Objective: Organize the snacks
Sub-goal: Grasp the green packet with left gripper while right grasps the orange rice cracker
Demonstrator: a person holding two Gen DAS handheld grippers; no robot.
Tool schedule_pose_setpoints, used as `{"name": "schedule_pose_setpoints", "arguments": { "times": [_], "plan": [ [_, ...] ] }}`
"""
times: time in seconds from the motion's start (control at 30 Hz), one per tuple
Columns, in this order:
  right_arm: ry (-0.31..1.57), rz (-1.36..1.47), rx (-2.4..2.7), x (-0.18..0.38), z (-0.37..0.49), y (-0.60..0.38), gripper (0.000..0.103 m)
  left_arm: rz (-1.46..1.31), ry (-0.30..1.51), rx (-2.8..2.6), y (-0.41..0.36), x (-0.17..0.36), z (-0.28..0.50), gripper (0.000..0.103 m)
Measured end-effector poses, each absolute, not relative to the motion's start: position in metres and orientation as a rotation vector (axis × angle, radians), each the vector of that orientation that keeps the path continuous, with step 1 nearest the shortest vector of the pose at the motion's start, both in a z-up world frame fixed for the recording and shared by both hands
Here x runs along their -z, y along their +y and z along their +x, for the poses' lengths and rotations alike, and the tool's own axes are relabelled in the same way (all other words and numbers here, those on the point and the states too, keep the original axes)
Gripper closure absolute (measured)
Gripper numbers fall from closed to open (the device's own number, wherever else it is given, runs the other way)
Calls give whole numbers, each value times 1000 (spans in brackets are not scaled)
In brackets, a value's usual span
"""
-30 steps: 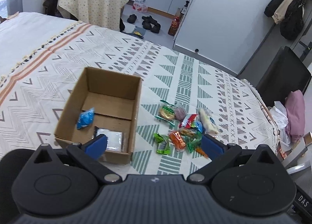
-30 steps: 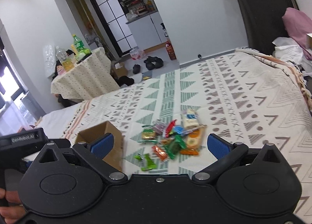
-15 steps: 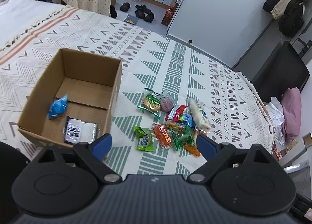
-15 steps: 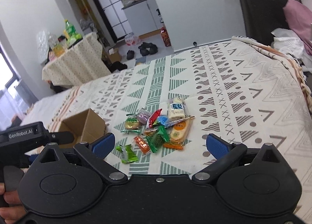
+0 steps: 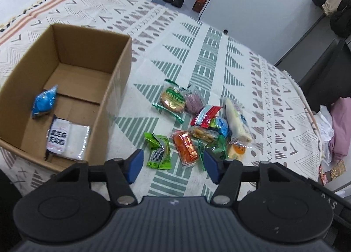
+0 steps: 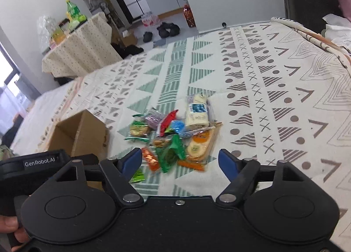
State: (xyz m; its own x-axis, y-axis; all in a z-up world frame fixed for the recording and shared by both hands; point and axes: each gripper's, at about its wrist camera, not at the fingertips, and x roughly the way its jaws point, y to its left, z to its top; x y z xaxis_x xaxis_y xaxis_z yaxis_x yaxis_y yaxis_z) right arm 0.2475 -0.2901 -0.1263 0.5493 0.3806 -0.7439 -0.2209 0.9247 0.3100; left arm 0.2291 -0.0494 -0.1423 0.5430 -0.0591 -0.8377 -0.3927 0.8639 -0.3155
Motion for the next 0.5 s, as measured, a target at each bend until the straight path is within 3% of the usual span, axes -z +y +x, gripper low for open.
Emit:
{"name": "schedule_pose_setpoints", "arguments": {
  "times": [0.17, 0.5],
  "plan": [
    [975, 173, -346, 143, 267, -288, 36, -523, 1027, -226, -50, 164, 244, 51],
    [1042, 140, -353, 171, 299, -278, 39, -543, 1080, -282, -48, 202, 270, 54]
  ]
}}
